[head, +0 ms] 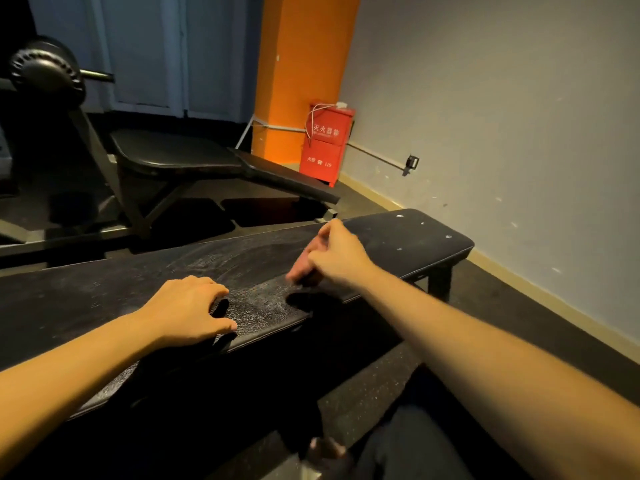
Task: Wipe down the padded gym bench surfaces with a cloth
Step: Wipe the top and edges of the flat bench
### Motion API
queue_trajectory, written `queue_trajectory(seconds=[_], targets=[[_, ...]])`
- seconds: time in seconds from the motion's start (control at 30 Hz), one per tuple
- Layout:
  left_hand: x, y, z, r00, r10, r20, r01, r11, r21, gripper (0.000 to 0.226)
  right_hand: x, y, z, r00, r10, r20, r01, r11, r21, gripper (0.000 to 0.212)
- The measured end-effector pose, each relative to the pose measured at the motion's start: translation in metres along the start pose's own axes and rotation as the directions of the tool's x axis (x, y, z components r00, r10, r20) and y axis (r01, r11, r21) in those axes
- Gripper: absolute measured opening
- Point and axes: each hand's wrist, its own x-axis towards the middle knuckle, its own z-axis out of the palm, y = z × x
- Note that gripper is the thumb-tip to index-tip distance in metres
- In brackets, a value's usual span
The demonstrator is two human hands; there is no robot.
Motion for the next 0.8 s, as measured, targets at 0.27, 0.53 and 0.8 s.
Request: queue_trajectory(seconds=[0.27,0.53,0.8], targets=[[0.051,0.018,0.014,0.997,0.029,-0.075,-0.037,0.994,-0.101,0.097,0.094,0.059,-0.049,0.991,0.048,0.124,0.000,0.932,-0.362,0.025],[0.101,0.018,0.021,0.985,0.008,-0.175,-0.016,0.999,-0.042,0.085,0.153,0.141,-0.007,0.985,0.148,-0.088,-0.167,0.944,-0.286,0.031],[0.099,0.013,0.022,0.987,0.003,-0.159,-0.020,0.995,-0.102,0.128,0.118,0.082,0.053,1.000,0.023,-0.013,-0.026,0.886,-0.463,0.030]])
